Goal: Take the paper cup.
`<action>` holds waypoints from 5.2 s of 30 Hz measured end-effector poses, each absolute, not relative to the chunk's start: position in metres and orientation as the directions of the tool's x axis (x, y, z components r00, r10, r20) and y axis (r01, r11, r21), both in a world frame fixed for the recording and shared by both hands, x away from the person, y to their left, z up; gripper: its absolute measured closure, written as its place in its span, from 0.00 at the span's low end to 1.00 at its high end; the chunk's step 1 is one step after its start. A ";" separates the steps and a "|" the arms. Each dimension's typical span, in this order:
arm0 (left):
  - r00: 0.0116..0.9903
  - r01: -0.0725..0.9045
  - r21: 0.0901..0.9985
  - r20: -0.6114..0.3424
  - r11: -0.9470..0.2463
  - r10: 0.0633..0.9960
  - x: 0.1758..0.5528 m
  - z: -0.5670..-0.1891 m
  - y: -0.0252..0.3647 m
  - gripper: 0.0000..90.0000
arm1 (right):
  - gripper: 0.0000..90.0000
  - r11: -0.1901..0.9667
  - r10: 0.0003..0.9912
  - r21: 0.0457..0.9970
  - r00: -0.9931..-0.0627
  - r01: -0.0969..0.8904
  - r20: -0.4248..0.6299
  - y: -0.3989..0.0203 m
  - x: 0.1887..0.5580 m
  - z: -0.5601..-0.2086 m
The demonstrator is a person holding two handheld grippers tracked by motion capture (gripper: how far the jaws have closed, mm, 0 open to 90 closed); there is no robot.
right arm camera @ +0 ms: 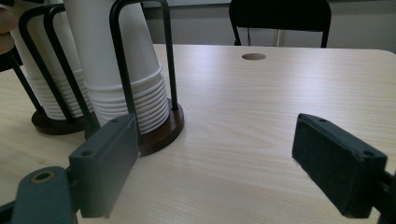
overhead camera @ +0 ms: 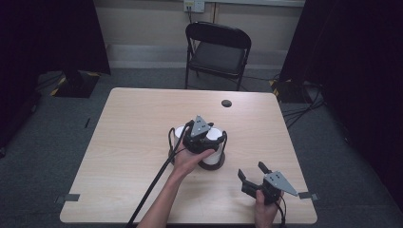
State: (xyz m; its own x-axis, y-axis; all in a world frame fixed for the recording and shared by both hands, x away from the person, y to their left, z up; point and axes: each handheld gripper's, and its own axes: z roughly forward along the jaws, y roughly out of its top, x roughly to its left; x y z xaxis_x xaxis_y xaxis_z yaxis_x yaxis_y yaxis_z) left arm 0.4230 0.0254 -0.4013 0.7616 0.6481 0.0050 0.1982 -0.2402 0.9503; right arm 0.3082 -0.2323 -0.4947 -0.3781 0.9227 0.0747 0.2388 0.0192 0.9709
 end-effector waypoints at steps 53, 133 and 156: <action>0.755 0.096 0.995 -0.057 -0.023 0.654 0.397 -0.352 0.057 0.40 | 0.15 0.020 0.929 0.968 -0.364 0.249 0.074 -0.232 0.309 -0.495; 0.742 0.489 0.837 -0.547 0.246 0.387 0.323 -0.425 0.112 0.40 | 0.74 0.127 0.680 0.980 -0.707 -0.151 -0.197 -0.142 0.281 -0.484; 0.745 0.519 0.830 -0.557 0.206 0.367 0.327 -0.431 0.101 0.37 | 0.92 0.097 0.699 0.979 -0.688 -0.181 -0.196 -0.145 0.283 -0.487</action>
State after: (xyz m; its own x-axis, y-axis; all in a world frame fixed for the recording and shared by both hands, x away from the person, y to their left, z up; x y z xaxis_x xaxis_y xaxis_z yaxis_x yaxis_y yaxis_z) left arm 0.3274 0.1007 -0.4313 0.7450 0.3674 -0.5568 0.5187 0.2058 0.8298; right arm 0.2828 -0.1447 -0.4866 -0.6875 0.6991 -0.1964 -0.1807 0.0972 0.9787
